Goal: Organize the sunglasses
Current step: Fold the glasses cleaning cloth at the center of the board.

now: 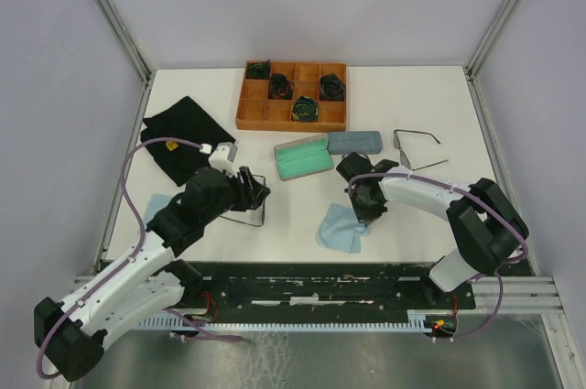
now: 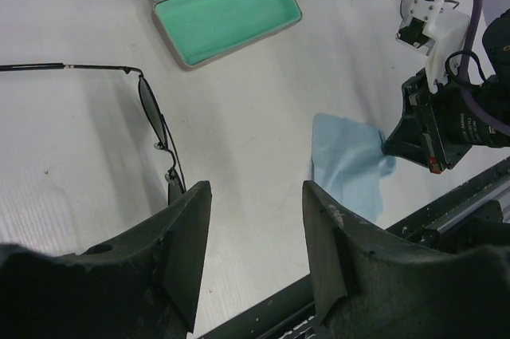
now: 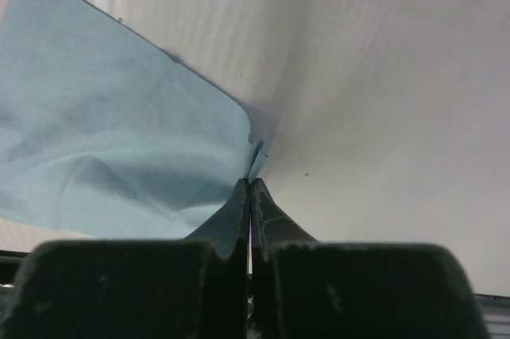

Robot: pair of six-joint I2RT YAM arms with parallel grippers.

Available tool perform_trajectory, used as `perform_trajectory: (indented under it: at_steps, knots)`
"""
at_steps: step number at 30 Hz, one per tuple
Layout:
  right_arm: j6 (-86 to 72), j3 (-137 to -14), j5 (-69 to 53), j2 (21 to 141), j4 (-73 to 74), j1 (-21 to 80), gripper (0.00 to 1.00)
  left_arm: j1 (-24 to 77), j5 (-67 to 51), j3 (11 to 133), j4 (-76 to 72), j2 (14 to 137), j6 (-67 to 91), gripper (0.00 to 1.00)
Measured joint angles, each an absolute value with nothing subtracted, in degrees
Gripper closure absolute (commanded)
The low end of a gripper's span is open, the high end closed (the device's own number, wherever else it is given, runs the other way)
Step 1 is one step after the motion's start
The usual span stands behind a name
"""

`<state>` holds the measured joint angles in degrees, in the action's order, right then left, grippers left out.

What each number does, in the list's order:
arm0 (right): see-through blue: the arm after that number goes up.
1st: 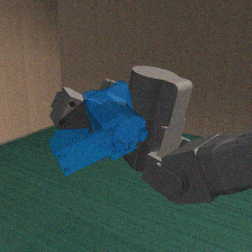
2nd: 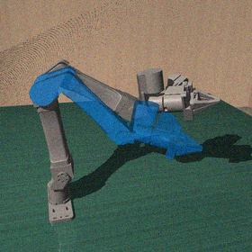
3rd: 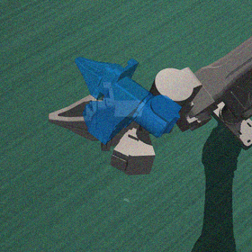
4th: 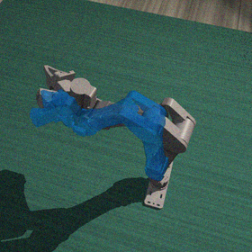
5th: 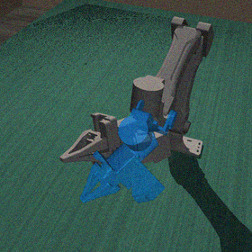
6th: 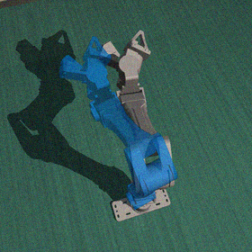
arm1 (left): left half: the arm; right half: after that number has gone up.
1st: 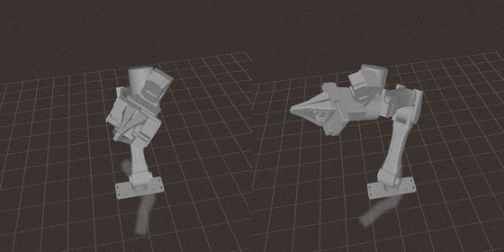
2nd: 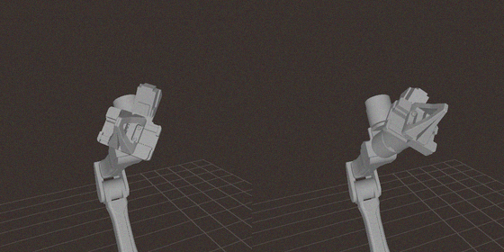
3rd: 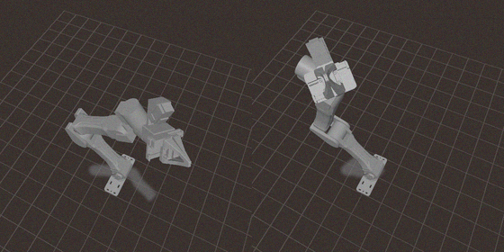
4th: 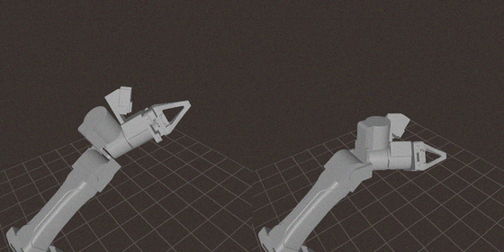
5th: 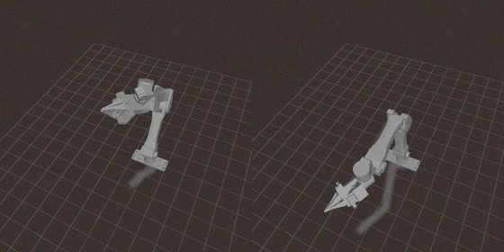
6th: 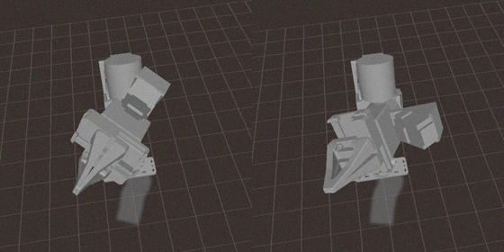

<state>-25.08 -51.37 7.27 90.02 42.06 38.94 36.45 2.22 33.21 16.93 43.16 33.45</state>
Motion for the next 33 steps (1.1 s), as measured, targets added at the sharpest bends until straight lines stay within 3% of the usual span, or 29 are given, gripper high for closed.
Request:
perform_trajectory:
  at_steps: [12,22,33]
  knots:
    - [-28.0,-50.6,12.7,91.2,42.7,38.5,1.00,40.6,1.7,33.8,8.7,57.8,33.5,0.53]
    - [-29.2,-50.7,11.8,91.6,40.5,35.3,1.00,50.6,6.1,45.5,1.1,81.9,33.4,0.59]
    - [-29.1,-50.7,8.3,91.6,39.8,32.2,1.00,56.4,9.0,54.9,-2.0,100.9,33.3,0.57]
